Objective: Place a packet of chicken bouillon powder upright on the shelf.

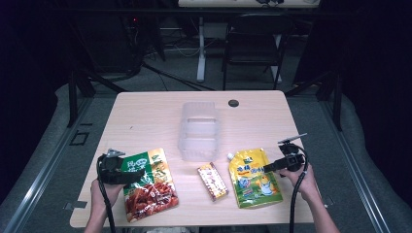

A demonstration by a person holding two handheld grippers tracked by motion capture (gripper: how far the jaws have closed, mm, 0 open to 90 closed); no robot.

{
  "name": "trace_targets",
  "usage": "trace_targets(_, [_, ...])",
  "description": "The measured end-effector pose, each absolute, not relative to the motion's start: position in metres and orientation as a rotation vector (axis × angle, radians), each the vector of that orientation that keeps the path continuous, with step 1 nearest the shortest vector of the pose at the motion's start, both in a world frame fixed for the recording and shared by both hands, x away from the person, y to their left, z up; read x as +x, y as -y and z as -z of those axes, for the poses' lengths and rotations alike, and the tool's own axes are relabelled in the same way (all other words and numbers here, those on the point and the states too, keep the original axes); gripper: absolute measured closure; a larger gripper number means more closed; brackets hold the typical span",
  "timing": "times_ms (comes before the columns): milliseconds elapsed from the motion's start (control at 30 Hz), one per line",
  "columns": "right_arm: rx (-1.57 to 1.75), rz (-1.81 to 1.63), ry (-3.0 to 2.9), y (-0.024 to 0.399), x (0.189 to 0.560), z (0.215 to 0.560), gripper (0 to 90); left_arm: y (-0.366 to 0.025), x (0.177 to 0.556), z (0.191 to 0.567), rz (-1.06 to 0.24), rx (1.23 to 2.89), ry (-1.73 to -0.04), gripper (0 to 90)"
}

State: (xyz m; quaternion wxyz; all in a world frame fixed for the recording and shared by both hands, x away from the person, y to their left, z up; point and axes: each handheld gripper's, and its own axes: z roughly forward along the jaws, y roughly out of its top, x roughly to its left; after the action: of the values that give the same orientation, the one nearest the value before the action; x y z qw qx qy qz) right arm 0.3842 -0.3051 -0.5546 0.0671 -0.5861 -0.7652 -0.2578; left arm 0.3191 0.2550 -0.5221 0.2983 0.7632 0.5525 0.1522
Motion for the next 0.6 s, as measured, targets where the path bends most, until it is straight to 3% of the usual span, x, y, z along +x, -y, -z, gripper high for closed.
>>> trace_targets(100, [-1.811, 0.759, 2.291, 0.3064, 0.3838, 0.5556, 72.4, -0.2549, 0.3190, 0.5220, -0.405, 2.028, -1.468, 6.0])
trace_targets(233, [-1.824, 0.752, 2.288, 0.3095, 0.3839, 0.5569, 81.9, -0.2550, 0.3187, 0.5218, -0.411, 2.029, -1.468, 6.2])
trace_targets(433, [-1.814, 0.808, 2.290, 0.3095, 0.3813, 0.5538, 90.0, -0.2547, 0.3182, 0.5212, -0.407, 2.028, -1.465, 6.5])
trace_targets(600, [-1.810, 0.818, 2.332, 0.3063, 0.3783, 0.5483, 90.0, -0.2538, 0.3178, 0.5213, -0.411, 2.023, -1.461, 6.6])
